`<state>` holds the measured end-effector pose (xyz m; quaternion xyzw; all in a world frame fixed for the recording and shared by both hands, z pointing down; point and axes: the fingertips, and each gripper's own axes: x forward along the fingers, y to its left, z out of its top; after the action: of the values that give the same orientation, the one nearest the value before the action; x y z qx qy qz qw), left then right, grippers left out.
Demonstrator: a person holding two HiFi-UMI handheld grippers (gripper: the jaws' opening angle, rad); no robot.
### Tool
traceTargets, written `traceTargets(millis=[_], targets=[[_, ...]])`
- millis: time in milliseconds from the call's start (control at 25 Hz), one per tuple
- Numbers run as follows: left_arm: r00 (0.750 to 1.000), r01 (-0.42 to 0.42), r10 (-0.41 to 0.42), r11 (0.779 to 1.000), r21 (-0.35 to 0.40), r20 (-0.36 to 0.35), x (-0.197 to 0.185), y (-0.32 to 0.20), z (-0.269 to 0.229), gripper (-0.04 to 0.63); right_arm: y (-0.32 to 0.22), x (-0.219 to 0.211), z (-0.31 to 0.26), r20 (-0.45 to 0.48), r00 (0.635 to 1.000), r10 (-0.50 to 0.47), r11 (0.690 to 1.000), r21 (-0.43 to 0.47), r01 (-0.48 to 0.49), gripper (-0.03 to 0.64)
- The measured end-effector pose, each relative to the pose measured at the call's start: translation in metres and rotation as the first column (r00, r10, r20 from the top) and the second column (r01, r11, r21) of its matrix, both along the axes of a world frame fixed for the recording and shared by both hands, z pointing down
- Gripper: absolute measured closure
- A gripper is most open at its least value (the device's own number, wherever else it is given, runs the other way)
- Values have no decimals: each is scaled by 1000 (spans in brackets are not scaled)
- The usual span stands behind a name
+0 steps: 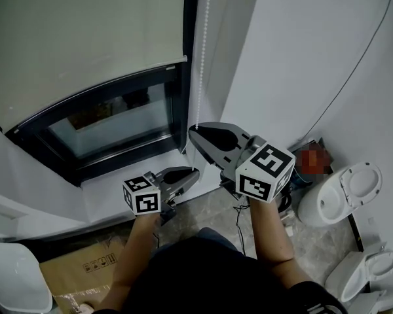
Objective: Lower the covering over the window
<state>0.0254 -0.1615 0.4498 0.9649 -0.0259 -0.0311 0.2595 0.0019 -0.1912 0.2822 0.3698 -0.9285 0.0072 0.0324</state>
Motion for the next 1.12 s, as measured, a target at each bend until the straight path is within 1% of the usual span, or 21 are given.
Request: traceTargets(millis=[40,120,160,320,440,560,680,840,960,1040,1120], targets=[[1000,-1,1,1000,4,20,-1,0,5,572,-1,0,6,-24,1000,9,1000,-10,-9,600],[996,-4,3,1000,18,87,-2,2,23,572,-7,1,27,-117,993,34,999,-34,-39,601],[994,-3,2,1000,17,108,-2,4,33,572,-8,0,38,-139,990,37,998,-50,-44,601],[995,-2,5,999,-35,101,-5,9,50,571,-9,0,57,-78,997,26,994,-107,-35,601],[990,-11,14,1000,-24,143,-7,13,60,571,-11,-2,69,-78,997,18,989,-143,-29,601],[985,-25,26,1000,-9,172,-7,19,66,569,-13,0,77,-50,999,20,985,-173,-28,601],[982,-46,45,999,5,183,-8,25,67,569,-15,1,83,-35,999,21,981,-191,-27,601],[981,-77,74,997,12,178,-11,30,62,569,-16,-4,100,-57,998,0,972,-236,-14,601],[987,-41,38,999,18,154,-18,24,53,558,-13,-10,123,-61,998,-26,957,-290,8,601],[991,-6,2,1000,27,136,-24,17,45,529,-11,-11,137,-59,998,-38,946,-324,17,601],[992,26,-31,999,43,122,-30,12,36,518,-8,-12,151,-59,997,-48,935,-355,24,601]])
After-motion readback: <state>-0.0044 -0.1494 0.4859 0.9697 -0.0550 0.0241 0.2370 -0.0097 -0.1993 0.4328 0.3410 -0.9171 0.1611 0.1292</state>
